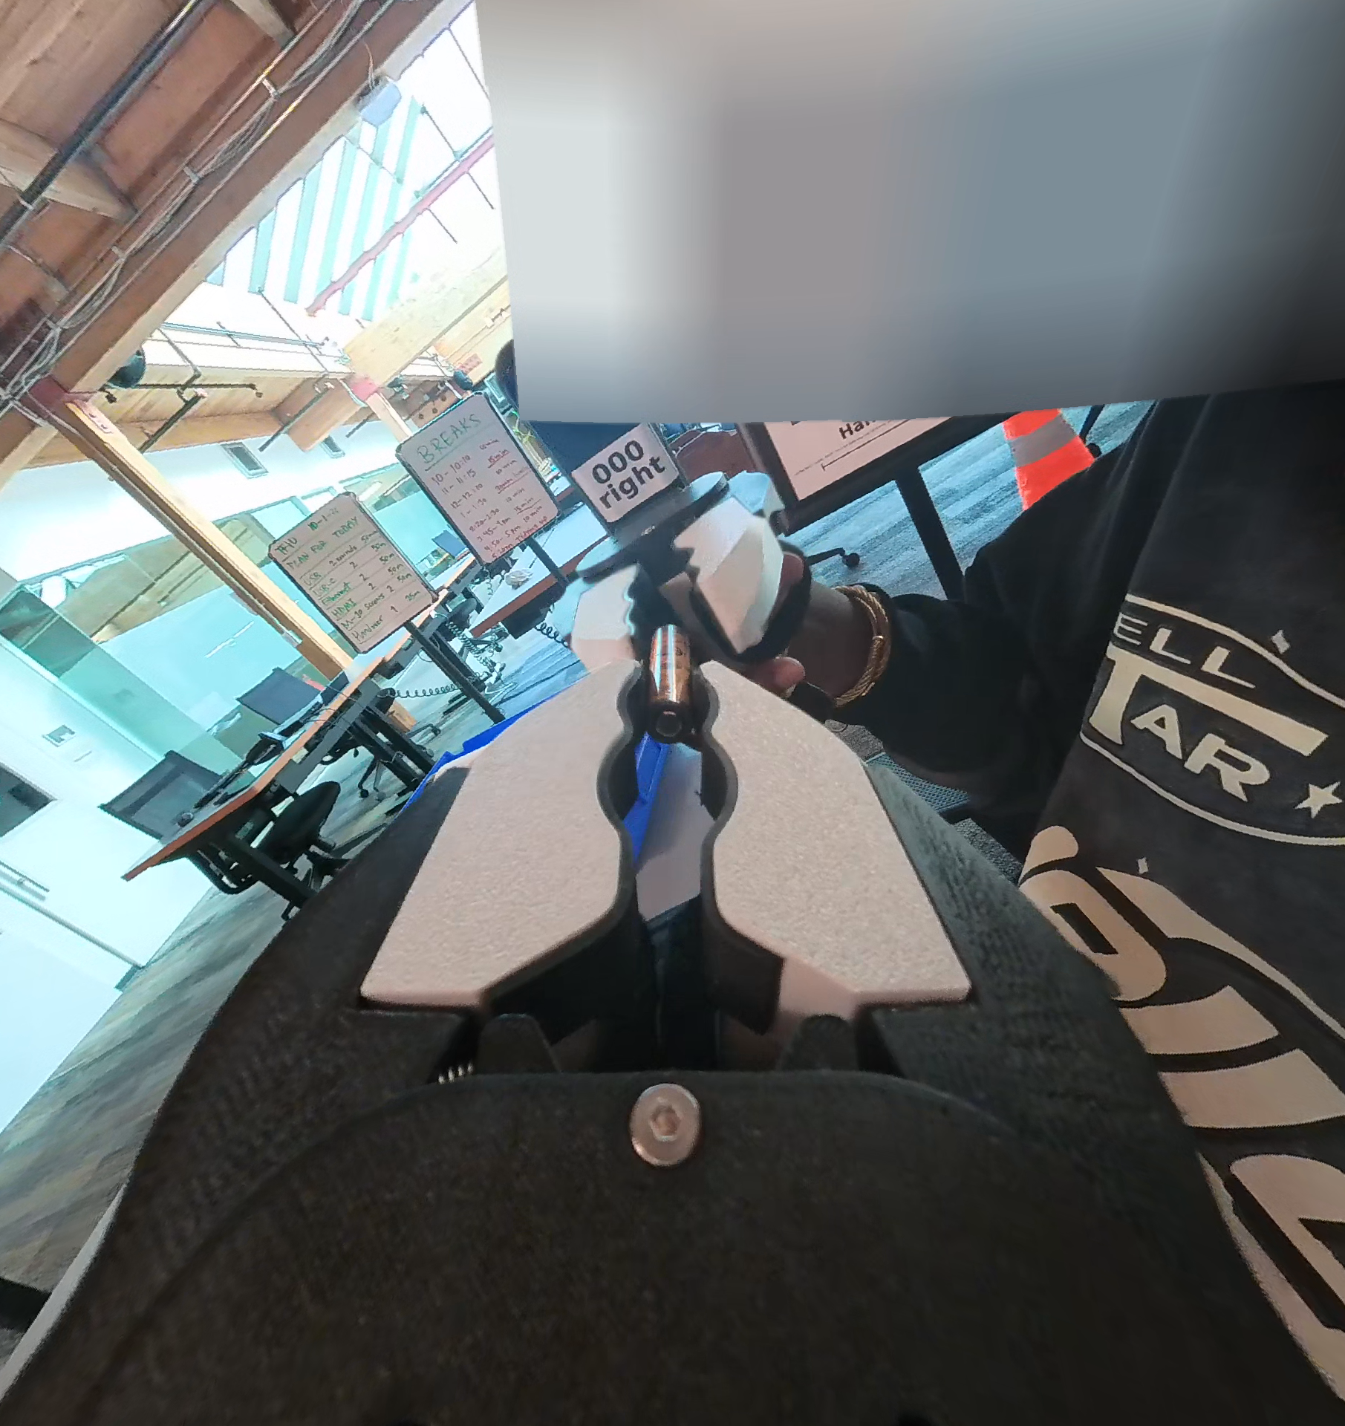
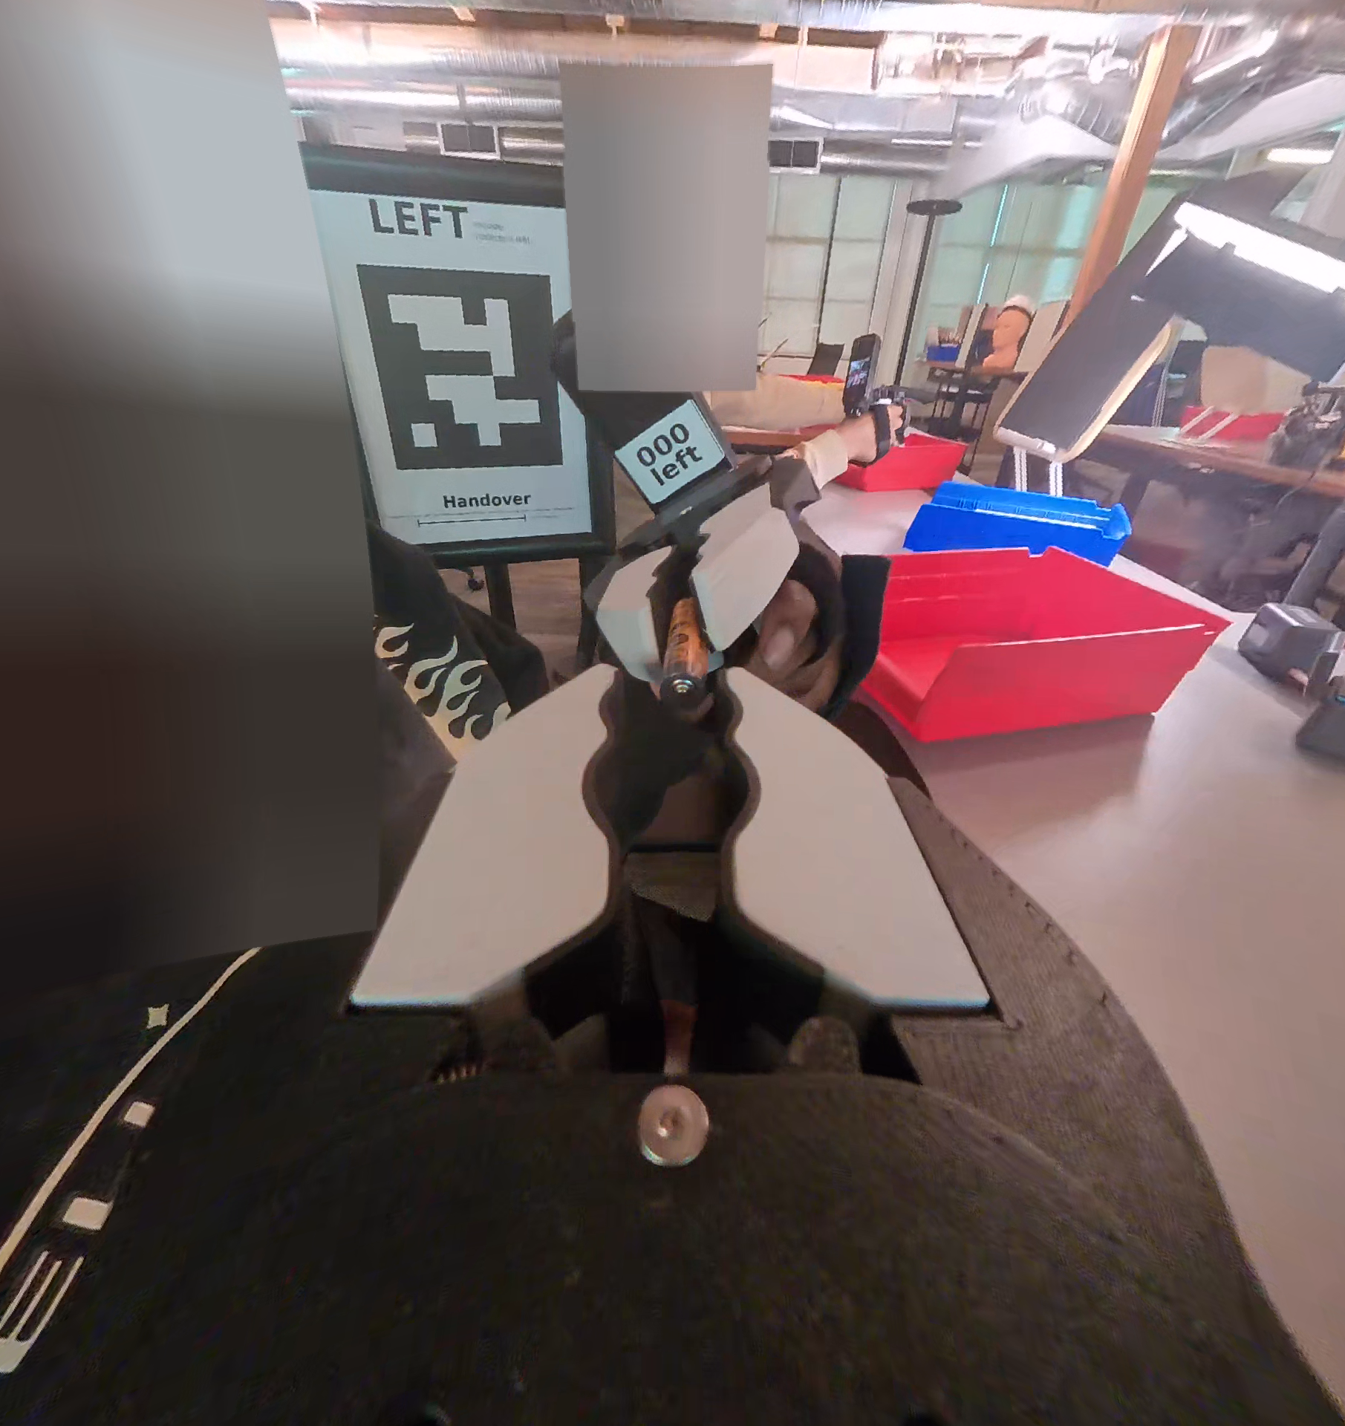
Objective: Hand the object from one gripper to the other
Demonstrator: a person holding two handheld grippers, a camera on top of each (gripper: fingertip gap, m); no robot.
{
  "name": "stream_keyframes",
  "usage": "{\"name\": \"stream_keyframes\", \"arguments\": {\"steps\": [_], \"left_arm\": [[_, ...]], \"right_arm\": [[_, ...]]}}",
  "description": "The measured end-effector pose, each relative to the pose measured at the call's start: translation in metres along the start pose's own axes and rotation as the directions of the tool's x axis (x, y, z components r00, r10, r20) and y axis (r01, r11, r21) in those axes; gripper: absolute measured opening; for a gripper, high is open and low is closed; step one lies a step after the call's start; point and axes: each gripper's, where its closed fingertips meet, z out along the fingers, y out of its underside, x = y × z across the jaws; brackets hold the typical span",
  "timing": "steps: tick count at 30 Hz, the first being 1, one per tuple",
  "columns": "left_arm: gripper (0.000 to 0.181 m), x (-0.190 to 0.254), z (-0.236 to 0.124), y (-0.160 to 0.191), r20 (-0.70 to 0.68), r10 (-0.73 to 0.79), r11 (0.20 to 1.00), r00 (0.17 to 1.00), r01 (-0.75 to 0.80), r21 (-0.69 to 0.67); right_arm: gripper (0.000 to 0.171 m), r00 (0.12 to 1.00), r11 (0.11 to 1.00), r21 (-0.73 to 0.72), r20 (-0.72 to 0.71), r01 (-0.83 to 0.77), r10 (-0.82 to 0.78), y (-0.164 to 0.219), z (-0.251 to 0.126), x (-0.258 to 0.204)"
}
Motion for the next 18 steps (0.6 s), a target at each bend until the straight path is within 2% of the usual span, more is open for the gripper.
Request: {"name": "stream_keyframes", "arguments": {"steps": [1, 2, 6, 10, 14, 18], "left_arm": [[0.011, 0.0004, 0.0001, 0.0004, -0.003, 0.002, 1.0, 1.0, -0.002, -0.002], [0.011, 0.0009, 0.0003, 0.0002, -0.004, 0.004, 1.0, 1.0, -0.004, -0.001], [0.011, -0.001, -0.0006, 0.0021, 0.005, -0.003, 1.0, 1.0, 0.003, -0.013], [0.011, -0.0024, -0.0008, 0.0037, -0.001, -0.066, 0.998, 0.998, 0.066, -0.008], [0.012, -0.0027, -0.0006, 0.0026, -0.014, -0.108, 0.994, 0.994, 0.108, 0.009], [0.013, -0.0022, -0.0005, 0.0031, -0.018, -0.114, 0.993, 0.993, 0.114, 0.006]], "right_arm": [[0.018, 1.0, 1.0, -0.002, -0.002, 0.001, -0.001, 0.0003, 0.0003, 0.0002], [0.013, 1.0, 1.0, 0.0, -0.014, 0.003, -0.003, 0.0001, 0.0003, 0.0017], [0.011, 0.998, 0.998, -0.01, -0.038, 0.057, -0.058, 0.0009, 0.0003, 0.0047], [0.01, 0.954, 0.959, -0.046, -0.103, 0.278, -0.282, 0.0014, 0.0, 0.0079], [0.011, 0.85, 0.863, -0.086, -0.151, 0.497, -0.505, 0.0001, -0.0011, 0.0071], [0.011, 0.734, 0.755, -0.136, -0.178, 0.641, -0.655, 0.0009, -0.0014, 0.0068]]}}
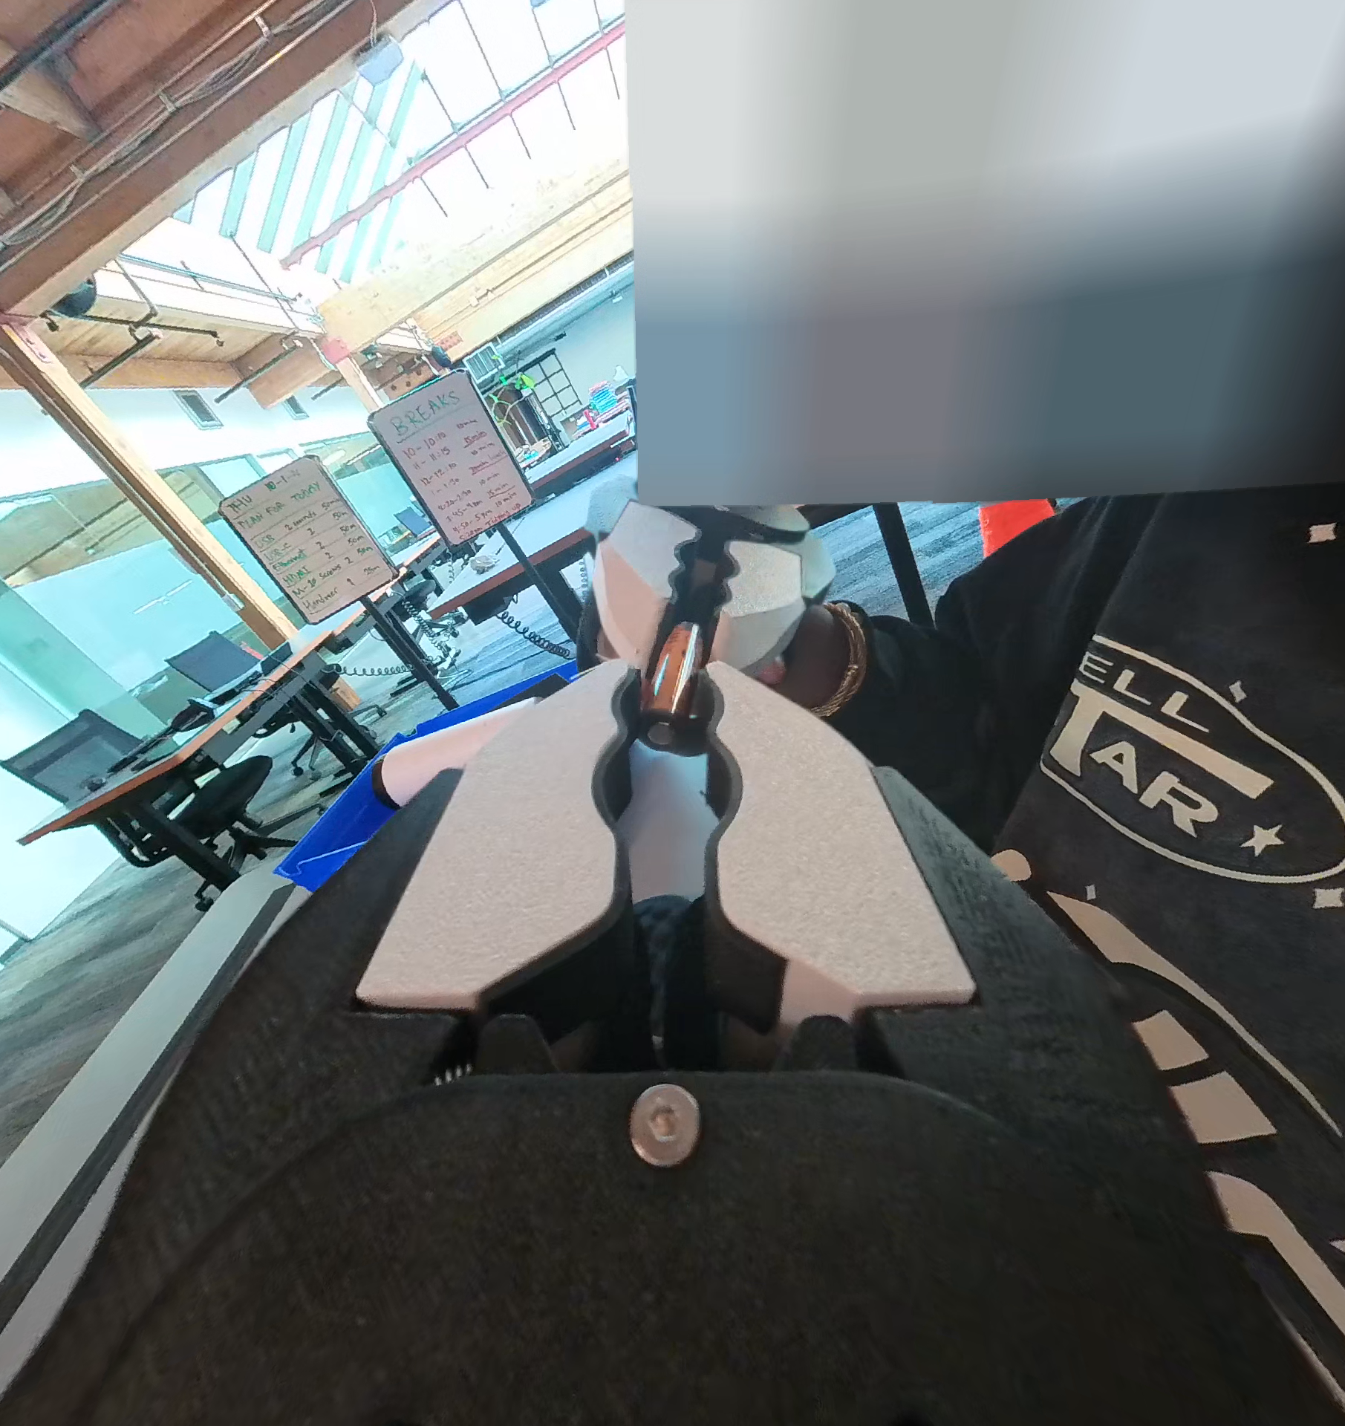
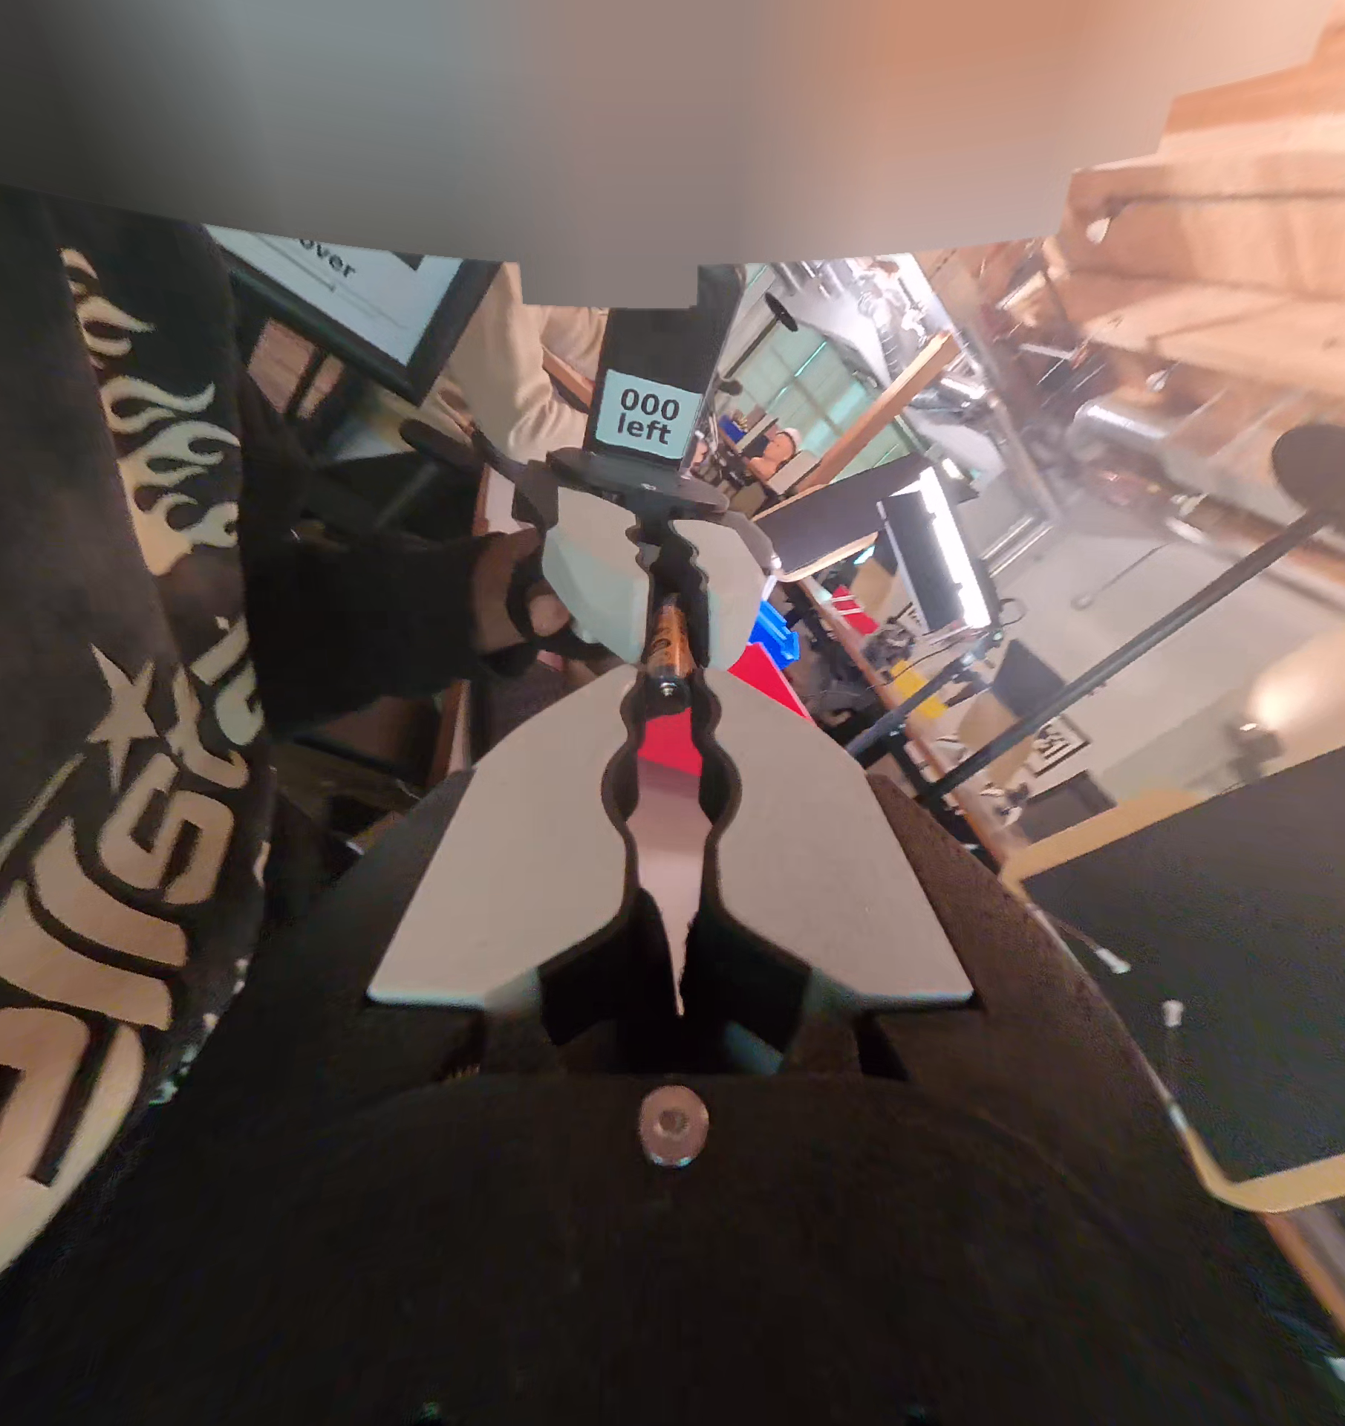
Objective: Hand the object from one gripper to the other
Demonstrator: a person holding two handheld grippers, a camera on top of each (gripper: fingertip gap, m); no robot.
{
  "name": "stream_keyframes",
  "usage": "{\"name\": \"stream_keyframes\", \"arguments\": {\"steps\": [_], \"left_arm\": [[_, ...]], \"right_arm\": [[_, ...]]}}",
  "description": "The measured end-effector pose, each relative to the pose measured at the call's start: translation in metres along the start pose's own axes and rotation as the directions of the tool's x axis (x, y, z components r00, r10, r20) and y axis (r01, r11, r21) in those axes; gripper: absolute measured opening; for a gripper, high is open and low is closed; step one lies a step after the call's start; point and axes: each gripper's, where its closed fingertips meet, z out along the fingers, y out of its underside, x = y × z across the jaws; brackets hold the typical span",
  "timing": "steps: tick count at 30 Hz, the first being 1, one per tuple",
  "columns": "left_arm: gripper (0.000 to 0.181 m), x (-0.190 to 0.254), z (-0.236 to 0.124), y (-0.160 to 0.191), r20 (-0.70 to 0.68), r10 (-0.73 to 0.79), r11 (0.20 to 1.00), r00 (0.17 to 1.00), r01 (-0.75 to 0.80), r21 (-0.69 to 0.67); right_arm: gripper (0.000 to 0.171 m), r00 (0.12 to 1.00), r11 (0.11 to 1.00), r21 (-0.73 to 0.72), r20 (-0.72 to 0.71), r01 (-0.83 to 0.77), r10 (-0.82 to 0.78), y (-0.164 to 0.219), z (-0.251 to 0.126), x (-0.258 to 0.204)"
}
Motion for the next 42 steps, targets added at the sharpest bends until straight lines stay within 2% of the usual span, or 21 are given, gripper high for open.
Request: {"name": "stream_keyframes", "arguments": {"steps": [3, 7, 15, 17, 20, 21, 25, 30, 35, 39, 42], "left_arm": [[0.014, 0.002, 0.0, 0.0, -0.017, -0.009, 1.0, 1.0, 0.009, 0.002], [0.015, 0.005, 0.001, 0.001, -0.034, -0.013, 1.0, 0.999, 0.013, -0.003], [0.016, 0.006, 0.001, 0.002, -0.046, -0.026, 1.0, 0.999, 0.026, -0.01], [0.016, 0.006, 0.0, 0.001, -0.047, -0.044, 0.999, 0.998, 0.044, -0.006], [0.017, 0.011, -0.001, 0.002, -0.098, -0.098, 0.995, 0.99, 0.096, -0.018], [0.017, 0.01, -0.001, 0.004, -0.093, -0.112, 0.994, 0.989, 0.111, -0.025], [0.01, 0.001, -0.001, 0.004, -0.055, -0.178, 0.984, 0.982, 0.177, -0.03], [0.01, -0.006, -0.002, 0.005, -0.021, -0.177, 0.984, 0.984, 0.177, -0.019], [0.023, -0.006, -0.001, 0.011, -0.003, -0.151, 0.987, 0.989, 0.15, -0.055], [0.011, -0.01, 0.001, 0.015, 0.029, -0.131, 0.988, 0.991, 0.133, -0.083], [0.011, -0.011, 0.0, 0.013, 0.028, -0.128, 0.989, 0.991, 0.13, -0.075]], "right_arm": [[0.011, 0.987, 0.988, -0.004, -0.028, 0.157, -0.157, -0.001, -0.001, -0.002], [0.011, 0.911, 0.914, -0.041, -0.078, 0.403, -0.405, -0.002, -0.001, -0.005], [0.01, 0.761, 0.771, -0.11, -0.123, 0.627, -0.637, -0.002, -0.002, -0.006], [0.011, 0.666, 0.679, -0.171, -0.134, 0.714, -0.734, 0.0, -0.001, -0.004], [0.011, 0.421, 0.433, -0.34, -0.112, 0.835, -0.9, 0.008, -0.002, 0.006], [0.011, 0.377, 0.387, -0.367, -0.1, 0.846, -0.921, 0.009, -0.002, 0.007], [0.011, 0.384, 0.391, -0.381, -0.097, 0.838, -0.918, 0.011, -0.001, 0.008], [0.011, 0.373, 0.382, -0.435, -0.11, 0.816, -0.921, 0.013, 0.0, 0.015], [0.011, 0.326, 0.335, -0.46, -0.102, 0.822, -0.94, 0.014, -0.001, 0.018], [0.011, 0.302, 0.312, -0.474, -0.099, 0.824, -0.948, 0.015, -0.002, 0.02], [0.011, 0.302, 0.316, -0.478, -0.108, 0.819, -0.947, 0.014, -0.002, 0.021]]}}
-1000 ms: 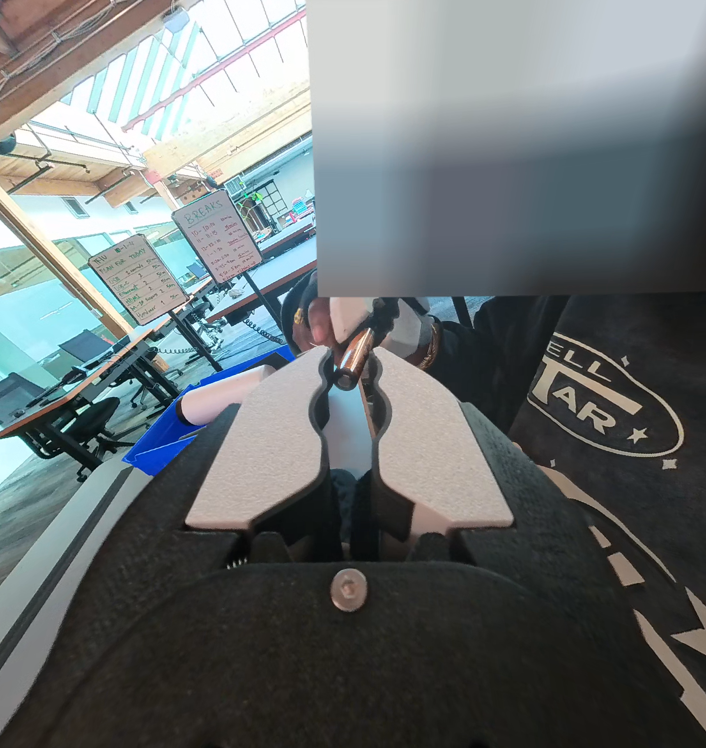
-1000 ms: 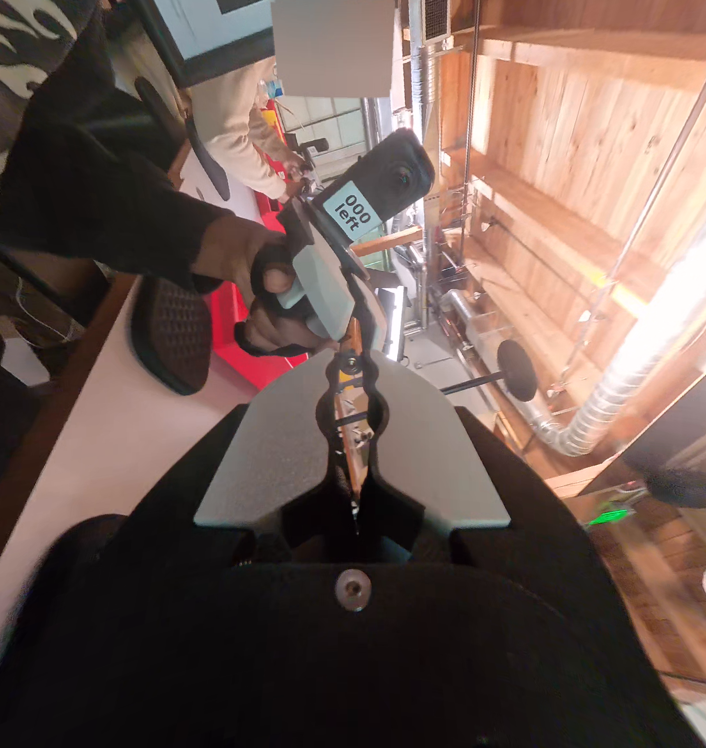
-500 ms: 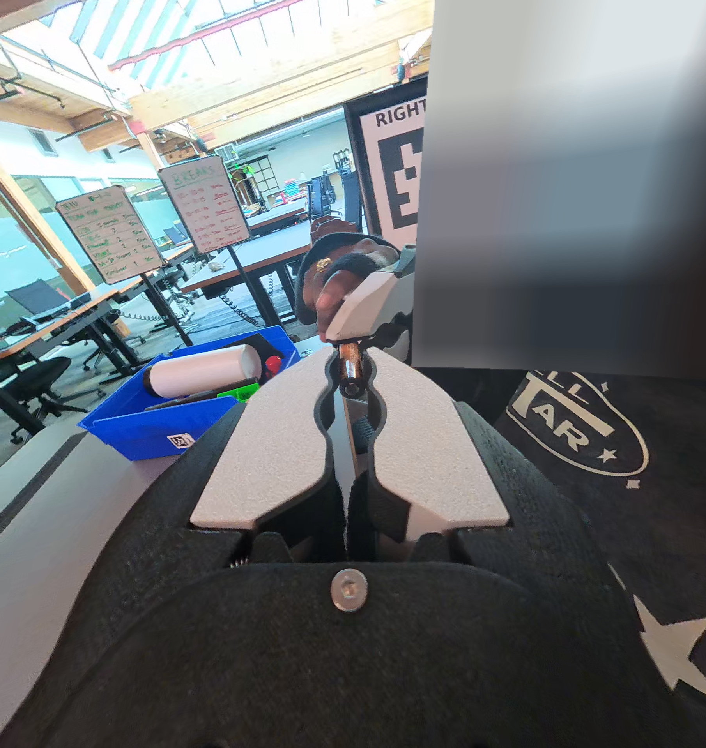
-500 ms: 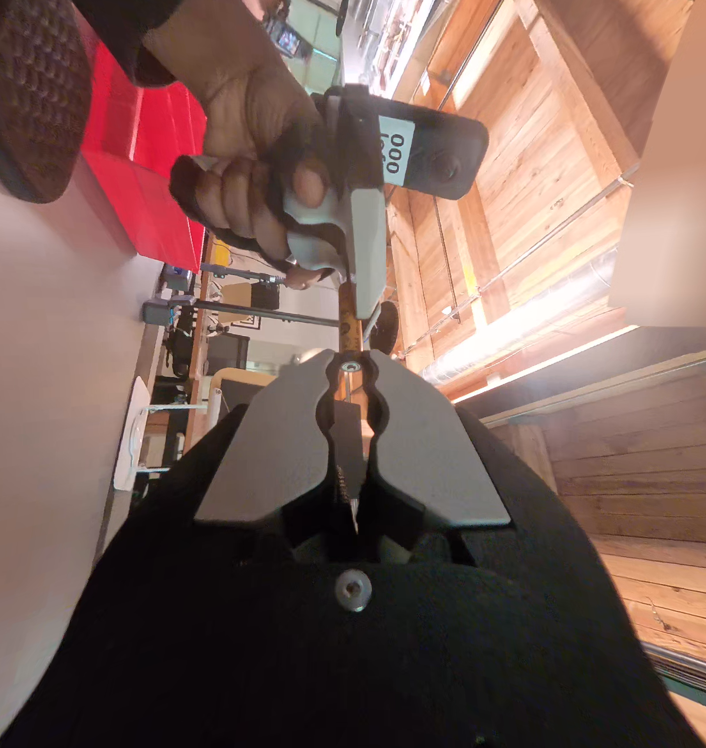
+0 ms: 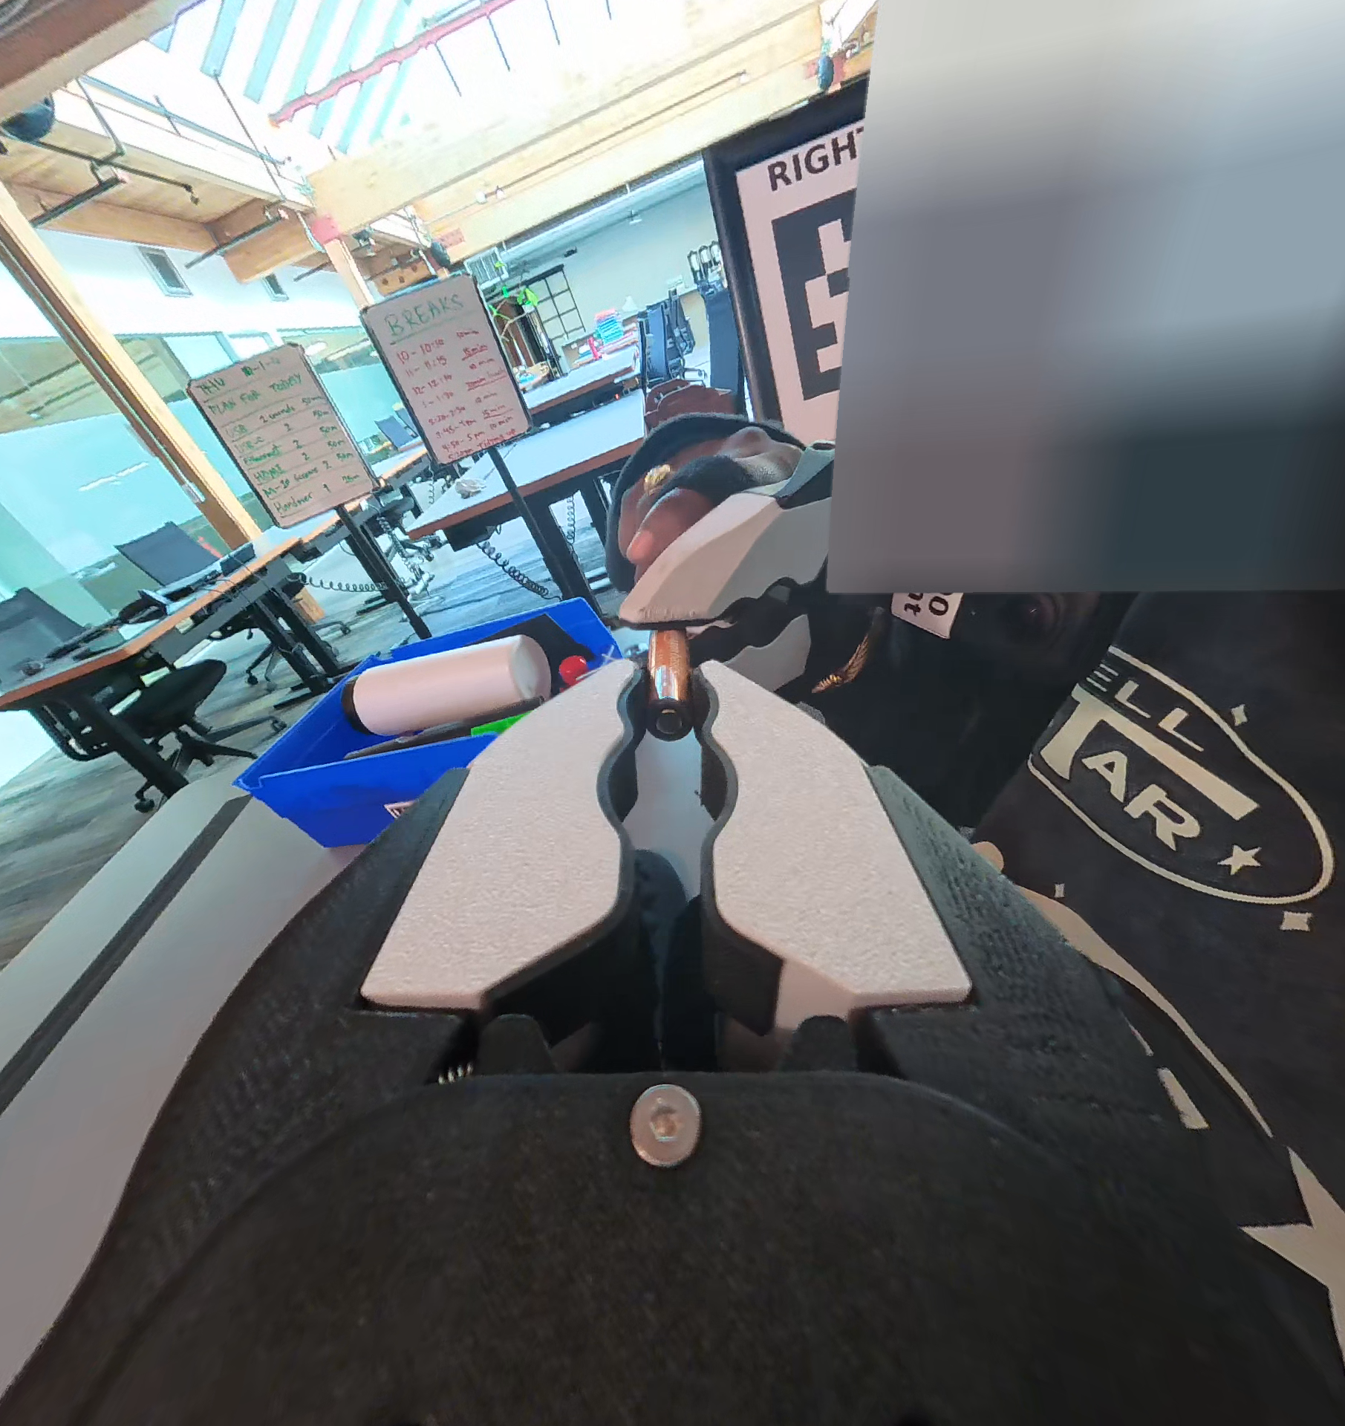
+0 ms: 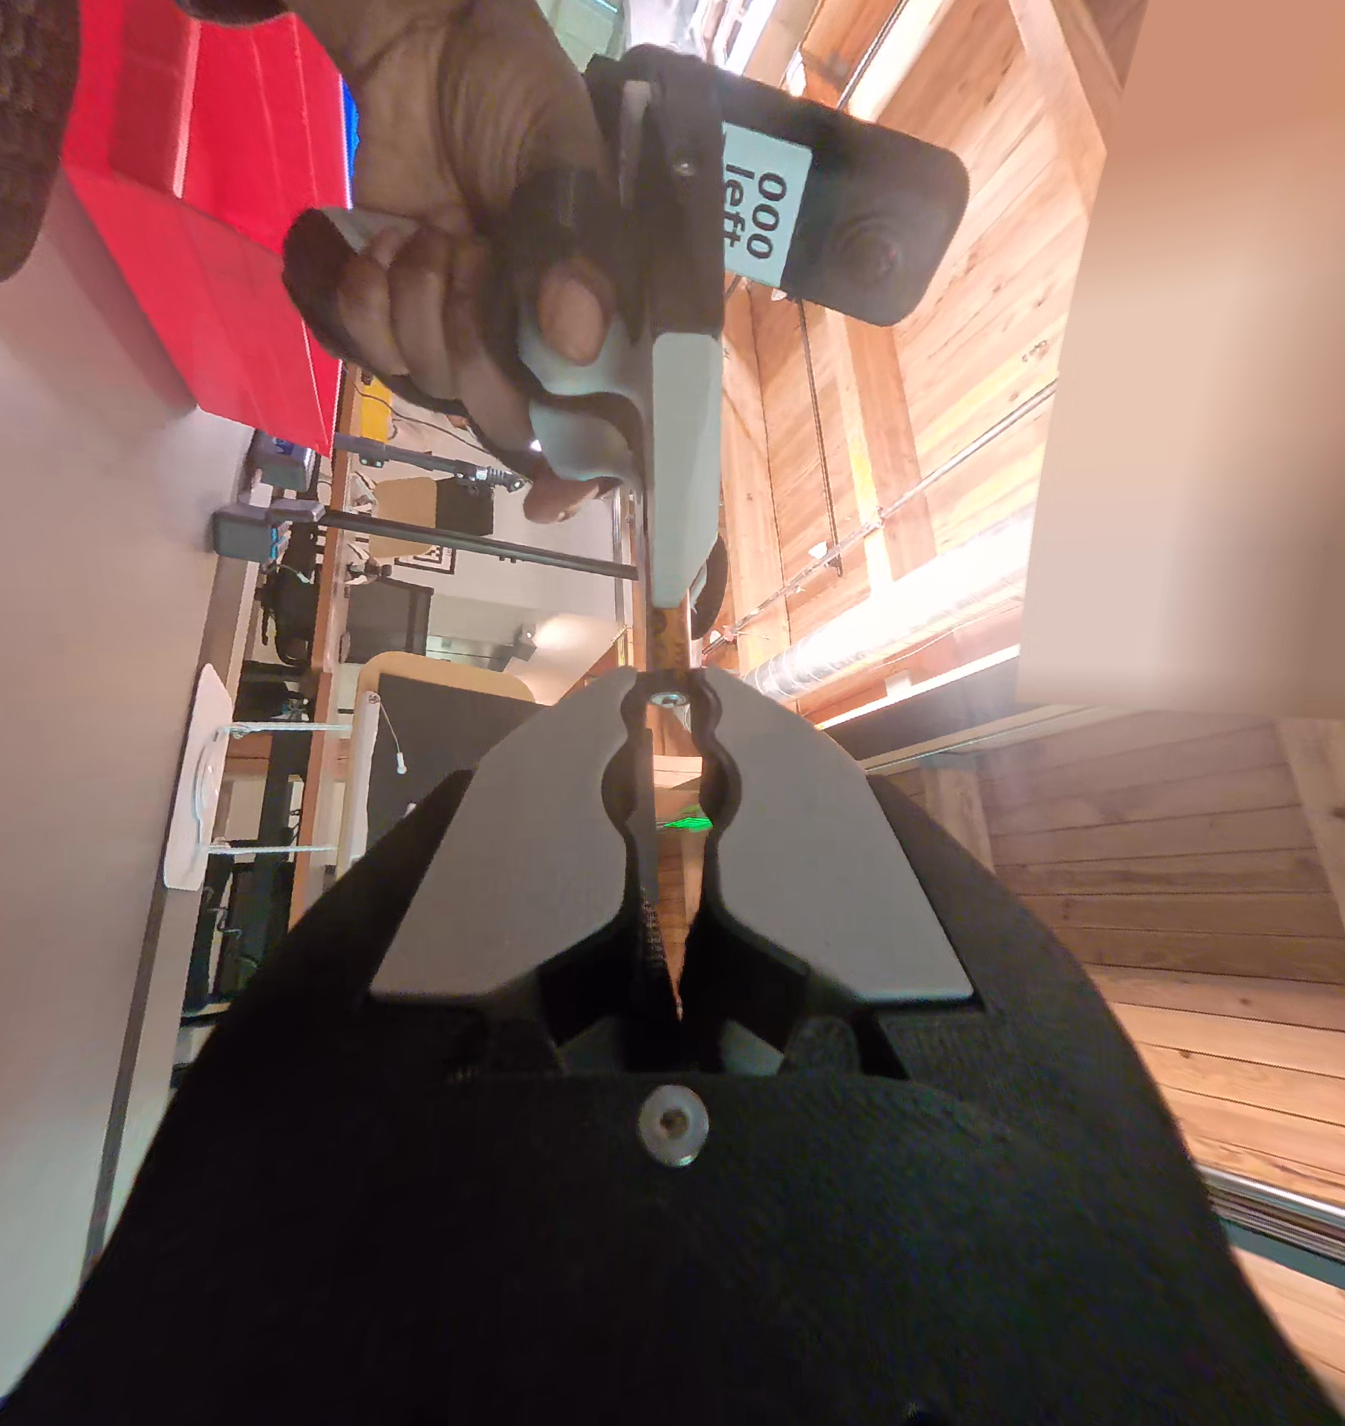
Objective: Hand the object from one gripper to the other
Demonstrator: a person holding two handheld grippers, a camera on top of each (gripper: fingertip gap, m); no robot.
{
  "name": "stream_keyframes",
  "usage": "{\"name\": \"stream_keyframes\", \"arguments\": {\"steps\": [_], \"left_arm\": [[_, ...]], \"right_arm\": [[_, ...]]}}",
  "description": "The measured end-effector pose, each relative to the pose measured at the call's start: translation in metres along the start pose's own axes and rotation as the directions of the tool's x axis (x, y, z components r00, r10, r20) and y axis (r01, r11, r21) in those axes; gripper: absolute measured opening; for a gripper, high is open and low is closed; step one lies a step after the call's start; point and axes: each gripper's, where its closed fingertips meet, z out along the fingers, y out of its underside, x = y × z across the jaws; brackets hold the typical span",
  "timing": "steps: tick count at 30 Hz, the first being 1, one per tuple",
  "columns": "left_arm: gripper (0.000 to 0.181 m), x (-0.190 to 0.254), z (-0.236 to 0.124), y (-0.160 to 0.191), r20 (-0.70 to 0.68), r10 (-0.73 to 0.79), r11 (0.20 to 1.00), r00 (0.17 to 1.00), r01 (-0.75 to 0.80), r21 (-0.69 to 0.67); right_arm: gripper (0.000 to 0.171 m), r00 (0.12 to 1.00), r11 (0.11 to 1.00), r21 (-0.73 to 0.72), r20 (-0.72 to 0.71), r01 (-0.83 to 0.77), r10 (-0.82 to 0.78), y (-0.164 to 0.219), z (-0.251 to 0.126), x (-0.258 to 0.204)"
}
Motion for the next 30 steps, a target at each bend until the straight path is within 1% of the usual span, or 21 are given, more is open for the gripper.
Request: {"name": "stream_keyframes", "arguments": {"steps": [2, 3, 4, 5, 6, 7, 9, 10, 11, 12, 13, 15, 17, 18, 20, 22, 24, 25, 27, 28, 30], "left_arm": [[0.011, -0.002, -0.001, -0.001, 0.009, 0.021, 1.0, 1.0, -0.021, 0.013], [0.011, -0.002, -0.003, -0.001, 0.014, 0.044, 0.999, 0.999, -0.044, 0.015], [0.011, -0.004, -0.002, -0.003, 0.02, 0.085, 0.996, 0.996, -0.085, 0.018], [0.011, -0.005, -0.003, -0.004, 0.036, 0.135, 0.99, 0.99, -0.136, 0.021], [0.011, -0.005, -0.004, -0.004, 0.054, 0.178, 0.984, 0.983, -0.179, 0.017], [0.01, -0.005, -0.005, -0.004, 0.065, 0.213, 0.977, 0.975, -0.214, 0.007], [0.01, -0.004, -0.006, -0.003, 0.075, 0.287, 0.958, 0.955, -0.286, -0.013], [0.01, -0.003, -0.007, -0.002, 0.083, 0.322, 0.947, 0.943, -0.32, -0.03], [0.01, -0.004, -0.007, 0.0, 0.094, 0.349, 0.937, 0.932, -0.346, -0.052], [0.01, -0.004, -0.007, 0.002, 0.099, 0.373, 0.927, 0.923, -0.367, -0.072], [0.01, -0.004, -0.006, 0.004, 0.098, 0.393, 0.919, 0.914, -0.385, -0.085], [0.01, -0.001, -0.005, 0.004, 0.096, 0.413, 0.91, 0.906, -0.405, -0.093], [0.01, 0.001, -0.005, 0.004, 0.092, 0.416, 0.908, 0.905, -0.408, -0.091], [0.01, 0.002, -0.004, 0.004, 0.087, 0.416, 0.908, 0.905, -0.409, -0.09], [0.01, 0.003, -0.004, 0.005, 0.081, 0.42, 0.906, 0.904, -0.413, -0.091], [0.01, 0.004, -0.004, 0.005, 0.077, 0.421, 0.906, 0.904, -0.415, -0.088], [0.01, 0.006, -0.003, 0.004, 0.065, 0.417, 0.908, 0.907, -0.412, -0.076], [0.011, 0.006, -0.003, 0.003, 0.067, 0.41, 0.911, 0.91, -0.405, -0.072], [0.013, 0.005, -0.003, 0.002, 0.079, 0.374, 0.927, 0.924, -0.369, -0.064], [0.014, 0.005, -0.003, 0.001, 0.083, 0.341, 0.94, 0.936, -0.338, -0.049], [0.016, 0.003, -0.004, -0.003, 0.082, 0.262, 0.965, 0.961, -0.262, -0.01]], "right_arm": [[0.011, 0.998, 0.998, -0.014, -0.01, -0.06, 0.06, 0.002, 0.001, 0.002], [0.011, 0.991, 0.991, -0.015, 0.005, -0.137, 0.137, 0.003, 0.001, 0.001], [0.014, 0.966, 0.967, -0.016, 0.043, -0.253, 0.254, 0.004, 0.002, 0.0], [0.02, 0.913, 0.918, -0.021, 0.098, -0.396, 0.396, 0.006, 0.003, -0.002], [0.029, 0.826, 0.839, -0.03, 0.159, -0.544, 0.541, 0.007, 0.003, -0.004], [0.034, 0.705, 0.731, -0.04, 0.235, -0.681, 0.669, 0.005, 0.002, -0.007], [0.046, 0.387, 0.466, -0.1, 0.419, -0.879, 0.821, -0.008, -0.005, -0.013], [0.051, 0.22, 0.326, -0.148, 0.482, -0.934, 0.848, -0.013, -0.009, -0.013], [0.053, 0.069, 0.189, -0.184, 0.517, -0.965, 0.853, -0.015, -0.011, -0.01], [0.05, -0.067, 0.06, -0.214, 0.538, -0.975, 0.841, -0.016, -0.012, -0.006], [0.048, -0.185, -0.053, -0.247, 0.55, -0.968, 0.814, -0.016, -0.013, -0.003], [0.038, -0.37, -0.226, -0.314, 0.542, -0.922, 0.755, -0.012, -0.011, 0.0], [0.032, -0.483, -0.316, -0.373, 0.558, -0.872, 0.674, -0.015, -0.013, -0.001], [0.031, -0.514, -0.339, -0.391, 0.567, -0.856, 0.644, -0.016, -0.014, -0.002], [0.028, -0.542, -0.37, -0.398, 0.571, -0.84, 0.616, -0.017, -0.012, -0.002], [0.02, -0.563, -0.392, -0.406, 0.563, -0.826, 0.605, -0.016, -0.009, -0.004], [0.011, -0.564, -0.394, -0.403, 0.566, -0.826, 0.602, -0.016, -0.008, -0.005], [0.011, -0.555, -0.393, -0.392, 0.575, -0.832, 0.601, -0.017, -0.009, -0.004], [0.011, -0.505, -0.365, -0.349, 0.589, -0.863, 0.631, -0.015, -0.008, -0.002], [0.011, -0.45, -0.332, -0.303, 0.597, -0.893, 0.664, -0.014, -0.007, 0.0], [0.011, -0.29, -0.222, -0.186, 0.59, -0.957, 0.754, -0.011, -0.005, 0.005]]}}
